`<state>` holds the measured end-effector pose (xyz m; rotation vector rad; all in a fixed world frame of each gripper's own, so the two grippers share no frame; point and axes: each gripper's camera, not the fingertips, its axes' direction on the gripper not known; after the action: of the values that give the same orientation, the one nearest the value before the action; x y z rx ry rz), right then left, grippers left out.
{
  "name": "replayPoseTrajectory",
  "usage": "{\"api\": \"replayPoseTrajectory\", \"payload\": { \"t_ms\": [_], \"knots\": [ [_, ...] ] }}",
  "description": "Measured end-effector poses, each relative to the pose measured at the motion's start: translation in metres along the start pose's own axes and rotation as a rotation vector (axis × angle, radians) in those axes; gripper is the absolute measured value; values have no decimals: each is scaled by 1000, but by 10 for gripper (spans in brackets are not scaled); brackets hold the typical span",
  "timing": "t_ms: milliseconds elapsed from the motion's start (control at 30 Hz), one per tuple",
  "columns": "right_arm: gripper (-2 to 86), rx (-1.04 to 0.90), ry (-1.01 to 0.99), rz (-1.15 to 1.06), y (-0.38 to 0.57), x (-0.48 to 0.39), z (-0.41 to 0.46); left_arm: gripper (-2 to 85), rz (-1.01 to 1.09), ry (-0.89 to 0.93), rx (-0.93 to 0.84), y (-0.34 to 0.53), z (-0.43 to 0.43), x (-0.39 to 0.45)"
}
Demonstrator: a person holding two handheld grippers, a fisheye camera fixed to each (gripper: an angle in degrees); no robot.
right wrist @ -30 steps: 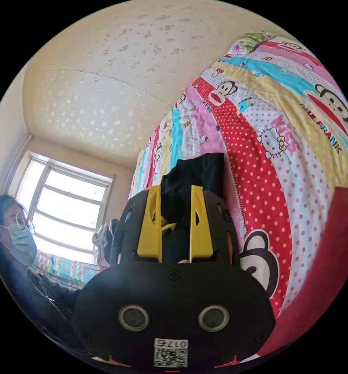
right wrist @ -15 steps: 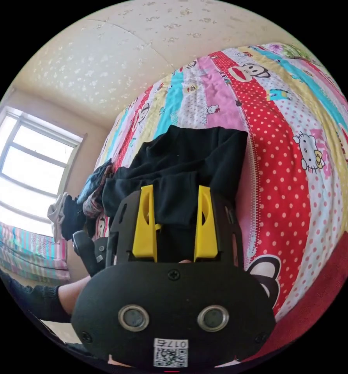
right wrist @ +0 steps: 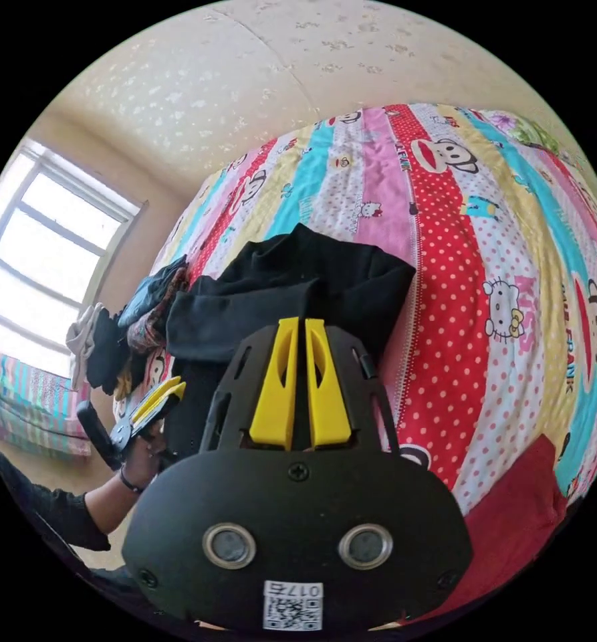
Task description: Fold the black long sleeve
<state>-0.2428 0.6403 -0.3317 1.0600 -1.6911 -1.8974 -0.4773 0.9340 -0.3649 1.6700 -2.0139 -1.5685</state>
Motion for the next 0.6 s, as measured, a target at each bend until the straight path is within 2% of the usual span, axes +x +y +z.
{"api": "replayPoseTrajectory", "payload": {
  "t_ms": [100, 200, 267, 400, 467, 533, 600],
  "knots": [
    [42, 64, 101, 62, 3, 6, -1, 75, -54, -18, 31, 23, -32, -43],
    [66, -181, 124, 131, 0, 26, 49, 79, -84, -32, -58, 45, -36, -77],
    [90, -133, 18, 153, 12, 25, 46, 80, -88, -76, -112, 57, -38, -92],
    [92, -38, -26, 34, 42, -12, 13, 83, -52, -85, -38, 76, -77, -113],
    [56, -27, -121, -99, 81, -43, 6, 91, -76, -26, -95, 88, -75, -124],
    [41, -87, -188, -192, 116, -62, 16, 90, -140, 6, -323, 113, -47, -138],
    [31, -243, -107, -209, 155, -74, 48, 85, -133, 2, -205, 133, -53, -140]
  ]
}}
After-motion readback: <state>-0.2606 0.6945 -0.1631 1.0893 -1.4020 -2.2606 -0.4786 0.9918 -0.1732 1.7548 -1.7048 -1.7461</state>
